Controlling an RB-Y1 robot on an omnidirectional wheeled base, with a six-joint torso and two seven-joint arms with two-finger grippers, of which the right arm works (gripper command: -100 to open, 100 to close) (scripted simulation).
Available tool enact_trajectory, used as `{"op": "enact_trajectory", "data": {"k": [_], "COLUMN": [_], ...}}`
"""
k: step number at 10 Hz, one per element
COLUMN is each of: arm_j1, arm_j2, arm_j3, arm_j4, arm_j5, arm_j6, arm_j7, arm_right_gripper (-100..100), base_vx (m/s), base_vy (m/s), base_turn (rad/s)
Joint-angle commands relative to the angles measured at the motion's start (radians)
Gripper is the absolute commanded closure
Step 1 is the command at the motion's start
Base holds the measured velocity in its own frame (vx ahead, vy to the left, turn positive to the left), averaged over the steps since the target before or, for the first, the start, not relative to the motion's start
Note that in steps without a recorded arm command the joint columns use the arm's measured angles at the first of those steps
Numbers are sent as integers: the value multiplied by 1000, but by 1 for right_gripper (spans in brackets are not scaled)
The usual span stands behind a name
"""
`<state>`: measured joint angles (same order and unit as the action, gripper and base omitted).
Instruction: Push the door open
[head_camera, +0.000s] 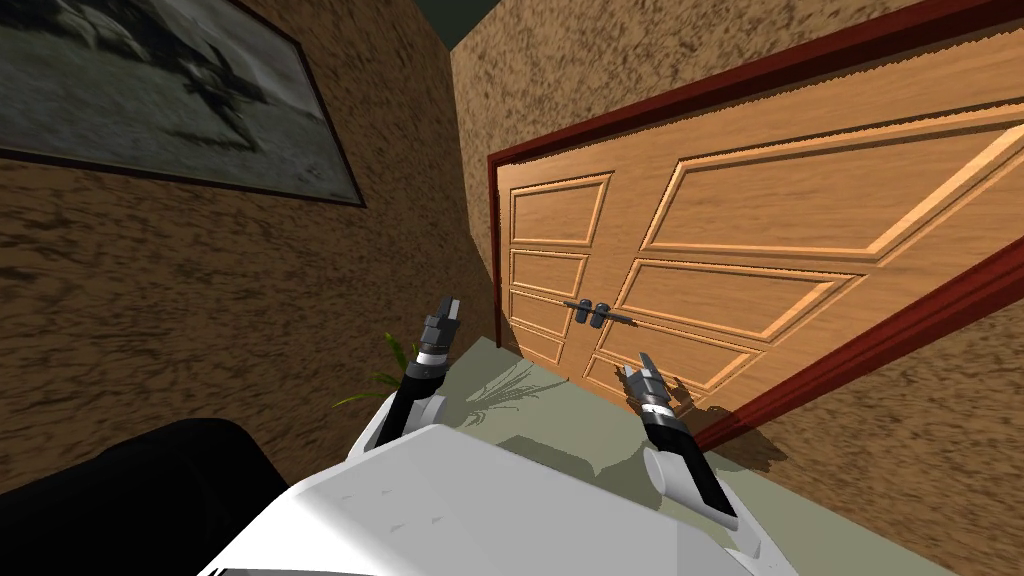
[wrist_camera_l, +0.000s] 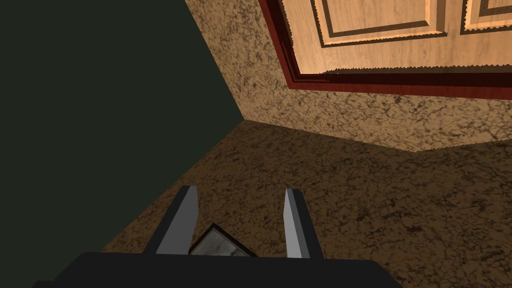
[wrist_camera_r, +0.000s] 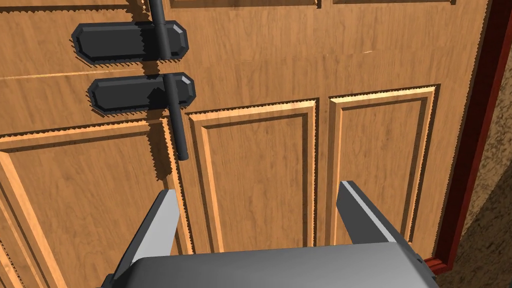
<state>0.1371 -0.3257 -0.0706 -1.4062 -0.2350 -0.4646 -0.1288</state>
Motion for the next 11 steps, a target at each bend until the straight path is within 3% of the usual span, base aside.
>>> {"op": "enact_trajectory", "data": {"k": [1, 5, 6, 11], "arm_j1": [-13, -71, -71, -125], "arm_j2": [-6, -55, -55, -99], "arm_j3": [-1, -9, -9, -17], "arm_j4": [28, 155, 163, 289], "arm_j5": [-4, -28, -28, -51], "arm_j6": [0, -11, -11, -22], "arm_j7": [-3, -24, -24, -45], "arm_right_gripper": [-100, -100, -100, -100], "base_vx": [64, 84, 73, 63], "base_vy": [8, 12, 6, 3], "base_turn": [17, 42, 16, 32]}}
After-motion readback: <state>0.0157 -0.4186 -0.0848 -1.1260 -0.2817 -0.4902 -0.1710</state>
